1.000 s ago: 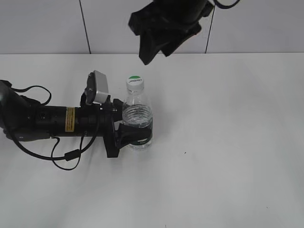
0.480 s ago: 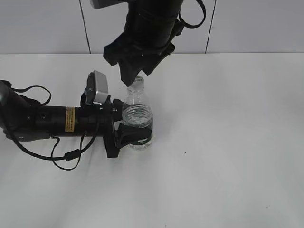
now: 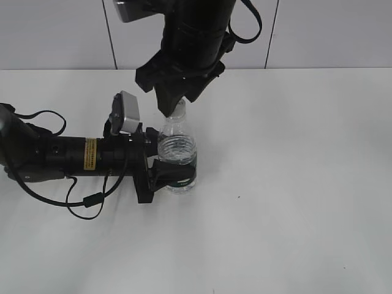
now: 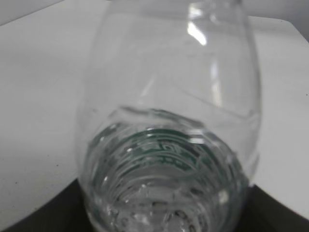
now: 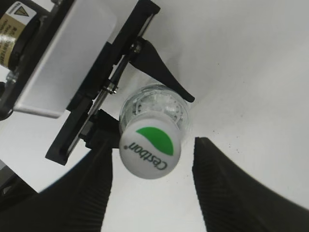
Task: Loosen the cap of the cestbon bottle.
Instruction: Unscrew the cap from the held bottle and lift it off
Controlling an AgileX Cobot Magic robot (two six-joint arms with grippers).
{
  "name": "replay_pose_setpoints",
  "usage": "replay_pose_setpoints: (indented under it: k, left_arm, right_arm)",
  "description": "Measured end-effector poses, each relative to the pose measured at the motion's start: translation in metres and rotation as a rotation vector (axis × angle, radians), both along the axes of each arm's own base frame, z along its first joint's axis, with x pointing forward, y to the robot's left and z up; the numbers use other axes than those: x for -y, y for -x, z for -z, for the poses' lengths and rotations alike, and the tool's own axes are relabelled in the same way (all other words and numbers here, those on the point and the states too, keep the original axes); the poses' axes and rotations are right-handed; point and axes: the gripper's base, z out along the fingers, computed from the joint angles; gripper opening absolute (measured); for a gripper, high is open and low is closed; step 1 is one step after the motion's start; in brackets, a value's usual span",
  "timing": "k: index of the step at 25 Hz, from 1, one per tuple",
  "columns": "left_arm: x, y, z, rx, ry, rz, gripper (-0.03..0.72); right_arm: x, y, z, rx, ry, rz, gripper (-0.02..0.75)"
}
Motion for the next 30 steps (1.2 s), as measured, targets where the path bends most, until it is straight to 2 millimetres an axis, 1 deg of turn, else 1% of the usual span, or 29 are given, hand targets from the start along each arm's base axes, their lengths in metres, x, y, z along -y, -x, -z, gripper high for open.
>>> replay_pose_setpoints:
  k: [3, 7, 12, 15, 18, 21, 24, 25, 27, 30]
  left_arm:
    - [0.0000, 0.0000, 0.0000, 0.000, 0.000, 0.000, 0.412]
    - [0.0000, 0.0000, 0.0000, 0.000, 0.000, 0.000, 0.412]
    - [0.0000, 0.0000, 0.0000, 0.000, 0.000, 0.000, 0.412]
    - [0.0000, 0.0000, 0.0000, 0.000, 0.000, 0.000, 0.412]
    - [0.0000, 0.0000, 0.0000, 0.000, 0.000, 0.000, 0.412]
    - [0.0000, 0.0000, 0.0000, 0.000, 0.000, 0.000, 0.412]
    - [0.0000, 0.0000, 0.0000, 0.000, 0.000, 0.000, 0.412]
    - [0.0000, 0.0001, 0.0000, 0.000, 0.000, 0.001, 0.412]
    - [0.0000, 0.0001, 0.0000, 0.000, 0.000, 0.001, 0.412]
    - [0.0000, 0.0000, 0.0001, 0.000, -0.001, 0.001, 0.412]
  right_arm:
    - [-0.0001, -0.0002, 0.0002, 0.001, 0.000, 0.000, 0.409]
    - [-0.0015, -0.0018, 0.0065, -0.010, 0.010, -0.001, 0.409]
    - [-0.0017, -0.0018, 0.0071, -0.011, 0.011, -0.005, 0.404]
    - [-0.0022, -0.0013, 0.0070, -0.014, 0.006, -0.012, 0.369]
    - [-0.0023, -0.0012, 0.0069, -0.008, 0.008, -0.037, 0.299]
    - [-0.0023, -0.0012, 0.0069, 0.010, 0.017, -0.099, 0.298]
    - [-0.0023, -0.0012, 0.0069, 0.056, 0.038, -0.255, 0.298]
    - [-0.0024, -0.0013, 0.0068, 0.085, 0.050, -0.351, 0.298]
    - [-0.0024, -0.0014, 0.0056, 0.155, 0.080, -0.577, 0.298]
    - [-0.0025, -0.0015, 0.0046, 0.278, 0.135, -0.977, 0.298]
